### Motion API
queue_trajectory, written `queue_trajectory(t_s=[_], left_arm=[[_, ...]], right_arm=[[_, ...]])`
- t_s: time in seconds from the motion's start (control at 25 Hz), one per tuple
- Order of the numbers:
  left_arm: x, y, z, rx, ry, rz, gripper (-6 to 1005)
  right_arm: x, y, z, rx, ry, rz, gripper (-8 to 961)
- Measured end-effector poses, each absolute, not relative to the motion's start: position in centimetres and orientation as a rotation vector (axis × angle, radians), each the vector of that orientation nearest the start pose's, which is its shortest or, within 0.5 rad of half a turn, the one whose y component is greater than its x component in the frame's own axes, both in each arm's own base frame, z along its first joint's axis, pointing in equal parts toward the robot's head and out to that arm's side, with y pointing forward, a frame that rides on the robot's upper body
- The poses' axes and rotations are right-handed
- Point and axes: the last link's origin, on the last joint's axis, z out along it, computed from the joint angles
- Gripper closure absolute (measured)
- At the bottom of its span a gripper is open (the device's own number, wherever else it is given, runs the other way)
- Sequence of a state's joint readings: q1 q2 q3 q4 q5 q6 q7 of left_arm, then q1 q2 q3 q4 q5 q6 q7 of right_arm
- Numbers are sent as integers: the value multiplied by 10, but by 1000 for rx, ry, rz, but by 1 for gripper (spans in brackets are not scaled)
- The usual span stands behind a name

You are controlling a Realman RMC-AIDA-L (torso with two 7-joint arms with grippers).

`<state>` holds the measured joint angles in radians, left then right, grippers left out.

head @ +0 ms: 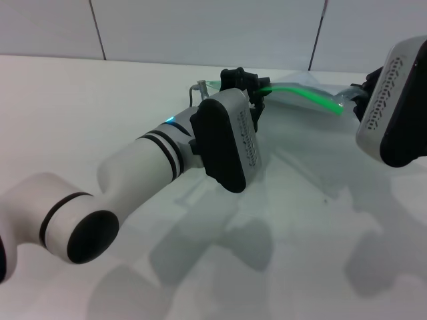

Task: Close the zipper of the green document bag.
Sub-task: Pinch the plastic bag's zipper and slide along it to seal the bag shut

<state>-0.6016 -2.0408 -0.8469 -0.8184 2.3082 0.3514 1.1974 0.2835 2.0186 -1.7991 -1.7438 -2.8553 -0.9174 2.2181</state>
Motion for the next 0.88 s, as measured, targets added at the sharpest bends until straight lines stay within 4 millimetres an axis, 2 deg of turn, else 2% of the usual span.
queue_trajectory(t_s=[0.6, 0.88], left_arm=[[-169, 401, -95, -2027, 521, 28, 921], [-182, 411, -83, -1998, 464, 64, 920]], right_arm=[[142, 341, 26, -2235, -254, -383, 806], [142, 335, 42, -2188, -245, -363, 805]])
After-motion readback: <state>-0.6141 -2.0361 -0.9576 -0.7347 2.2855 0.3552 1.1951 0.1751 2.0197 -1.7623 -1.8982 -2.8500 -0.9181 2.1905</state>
